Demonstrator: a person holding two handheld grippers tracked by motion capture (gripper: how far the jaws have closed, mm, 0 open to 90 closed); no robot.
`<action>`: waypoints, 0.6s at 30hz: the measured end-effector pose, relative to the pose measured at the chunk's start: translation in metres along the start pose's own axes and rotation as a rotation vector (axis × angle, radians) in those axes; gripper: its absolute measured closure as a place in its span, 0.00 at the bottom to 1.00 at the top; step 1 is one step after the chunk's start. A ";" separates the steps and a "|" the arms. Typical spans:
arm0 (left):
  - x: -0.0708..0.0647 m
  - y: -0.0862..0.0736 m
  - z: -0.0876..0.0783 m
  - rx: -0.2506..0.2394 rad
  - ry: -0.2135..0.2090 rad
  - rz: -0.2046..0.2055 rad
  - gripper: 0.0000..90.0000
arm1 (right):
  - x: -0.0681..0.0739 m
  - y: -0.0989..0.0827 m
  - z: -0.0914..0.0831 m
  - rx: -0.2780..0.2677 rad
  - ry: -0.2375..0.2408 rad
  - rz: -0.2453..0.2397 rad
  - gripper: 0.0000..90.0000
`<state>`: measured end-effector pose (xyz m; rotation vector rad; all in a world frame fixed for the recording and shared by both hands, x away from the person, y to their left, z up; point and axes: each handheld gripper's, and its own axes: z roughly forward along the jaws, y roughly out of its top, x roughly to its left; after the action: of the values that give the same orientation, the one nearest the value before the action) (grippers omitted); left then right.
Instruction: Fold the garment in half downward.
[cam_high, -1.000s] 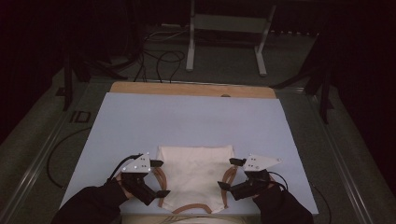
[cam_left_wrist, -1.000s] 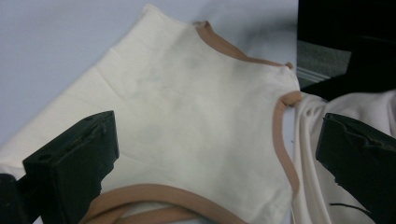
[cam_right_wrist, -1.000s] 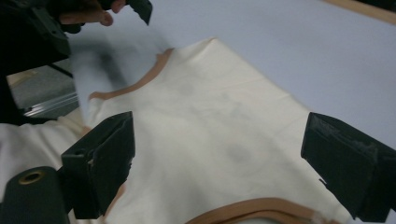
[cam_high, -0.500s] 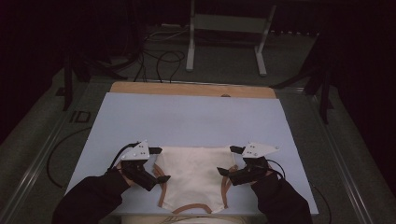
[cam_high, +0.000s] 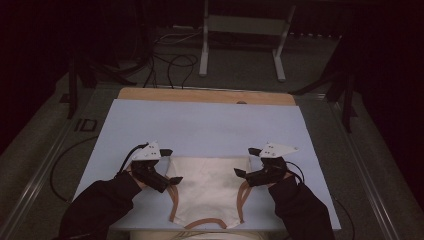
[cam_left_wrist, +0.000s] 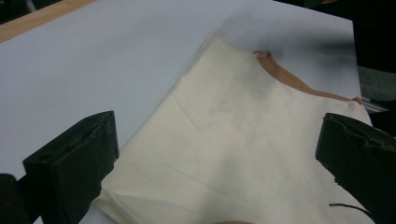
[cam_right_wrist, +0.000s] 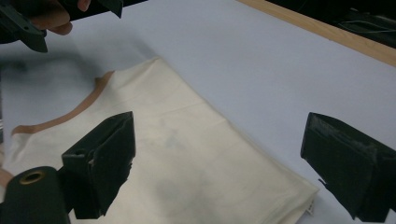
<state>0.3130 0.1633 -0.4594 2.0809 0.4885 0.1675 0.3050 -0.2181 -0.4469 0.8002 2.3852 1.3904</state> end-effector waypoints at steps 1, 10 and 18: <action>0.002 0.000 0.002 0.003 0.002 -0.002 0.00 | -0.001 0.000 0.001 0.004 -0.003 0.000 0.11; 0.017 -0.002 0.015 0.026 0.019 -0.049 0.00 | -0.014 -0.004 0.012 0.019 -0.013 0.025 0.11; 0.029 -0.005 0.023 0.048 0.032 -0.096 0.00 | -0.024 -0.007 0.019 0.033 -0.030 0.041 0.11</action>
<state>0.3457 0.1590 -0.4781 2.0990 0.6162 0.1345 0.3319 -0.2212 -0.4640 0.8764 2.3880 1.3480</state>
